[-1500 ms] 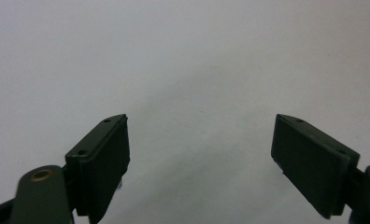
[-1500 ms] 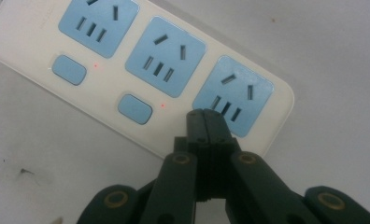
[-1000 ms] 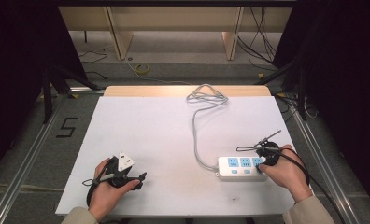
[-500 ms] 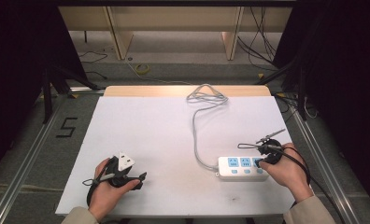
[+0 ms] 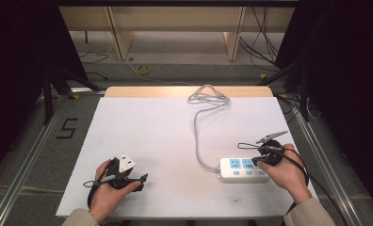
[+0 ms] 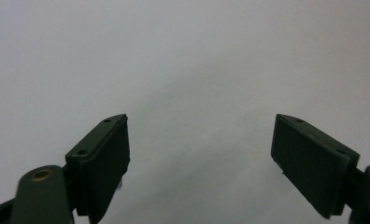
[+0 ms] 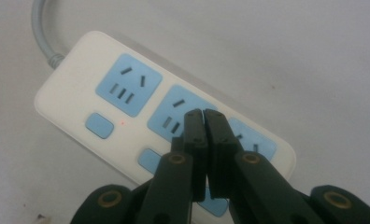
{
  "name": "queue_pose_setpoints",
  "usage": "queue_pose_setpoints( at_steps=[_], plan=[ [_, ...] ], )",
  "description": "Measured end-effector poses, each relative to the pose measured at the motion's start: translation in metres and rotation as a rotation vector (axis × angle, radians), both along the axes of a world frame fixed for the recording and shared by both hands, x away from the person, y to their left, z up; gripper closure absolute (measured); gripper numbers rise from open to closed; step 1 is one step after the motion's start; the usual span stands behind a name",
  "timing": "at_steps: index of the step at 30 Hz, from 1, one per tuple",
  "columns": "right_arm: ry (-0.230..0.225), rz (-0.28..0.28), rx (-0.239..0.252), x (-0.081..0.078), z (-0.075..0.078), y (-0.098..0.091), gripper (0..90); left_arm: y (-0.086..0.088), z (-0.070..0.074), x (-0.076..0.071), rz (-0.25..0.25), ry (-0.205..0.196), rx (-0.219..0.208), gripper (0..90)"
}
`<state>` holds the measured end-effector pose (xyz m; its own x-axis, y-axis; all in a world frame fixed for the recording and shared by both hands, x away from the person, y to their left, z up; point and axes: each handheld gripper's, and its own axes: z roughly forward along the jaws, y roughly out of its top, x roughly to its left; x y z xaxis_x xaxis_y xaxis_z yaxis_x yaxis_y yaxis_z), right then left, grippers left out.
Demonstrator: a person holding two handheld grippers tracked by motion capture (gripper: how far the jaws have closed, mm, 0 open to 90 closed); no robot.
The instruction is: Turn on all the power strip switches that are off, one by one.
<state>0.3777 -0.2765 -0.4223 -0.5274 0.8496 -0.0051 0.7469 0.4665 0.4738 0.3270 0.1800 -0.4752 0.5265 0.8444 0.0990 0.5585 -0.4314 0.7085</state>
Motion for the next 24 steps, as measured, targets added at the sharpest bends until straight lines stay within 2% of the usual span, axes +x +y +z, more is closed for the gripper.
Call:
queue_pose_setpoints(
  at_steps=[8,13,24],
  plan=[
    [-0.045,0.045,0.041,-0.001,-0.003,0.007,87.9,0.0,0.0,0.0,0.0,-0.002,0.0,19.4],
    [-0.068,0.054,0.061,-0.002,-0.005,0.009,86.9,0.0,0.0,0.0,0.001,-0.002,-0.001,19.4],
    [-0.151,0.076,0.114,-0.003,-0.008,0.011,81.0,0.0,0.0,0.0,-0.001,-0.003,0.0,19.5]
  ],
)
